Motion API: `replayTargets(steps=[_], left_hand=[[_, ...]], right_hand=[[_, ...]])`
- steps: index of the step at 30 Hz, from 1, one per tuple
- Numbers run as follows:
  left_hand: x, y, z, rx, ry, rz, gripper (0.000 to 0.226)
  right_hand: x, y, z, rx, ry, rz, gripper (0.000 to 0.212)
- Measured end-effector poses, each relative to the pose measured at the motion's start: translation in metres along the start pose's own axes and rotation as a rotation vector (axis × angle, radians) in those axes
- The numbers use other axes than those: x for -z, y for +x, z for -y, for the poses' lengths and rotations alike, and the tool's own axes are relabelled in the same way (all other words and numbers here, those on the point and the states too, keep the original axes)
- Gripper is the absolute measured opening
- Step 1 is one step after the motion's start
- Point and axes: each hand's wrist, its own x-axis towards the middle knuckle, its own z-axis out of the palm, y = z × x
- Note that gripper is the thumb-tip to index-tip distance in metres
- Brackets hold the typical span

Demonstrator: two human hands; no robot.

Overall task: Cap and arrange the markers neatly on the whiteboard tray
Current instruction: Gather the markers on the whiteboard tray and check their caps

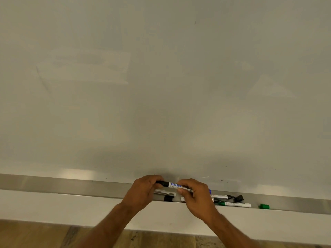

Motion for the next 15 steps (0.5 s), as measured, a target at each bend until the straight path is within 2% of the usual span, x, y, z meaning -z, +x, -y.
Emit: replayTargets(steps=[4,11,15], left_hand=[[0.002,-0.002,0.004,-0.022,0.017,0.029,0.021],[0.004,-0.003,0.008,-0.009,0.015,0.023,0.022],[0.005,-0.009,0.017,0.03,0.015,-0.02,0.023]], right_hand=[[-0.001,0.0,0.002,-0.066,0.048,0.017,0.017],[0.004,0.014,0.007,-0.082,-0.007,0.11,0.013],[0.001,0.022,0.009,-0.096,-0.047,0.189,0.021]])
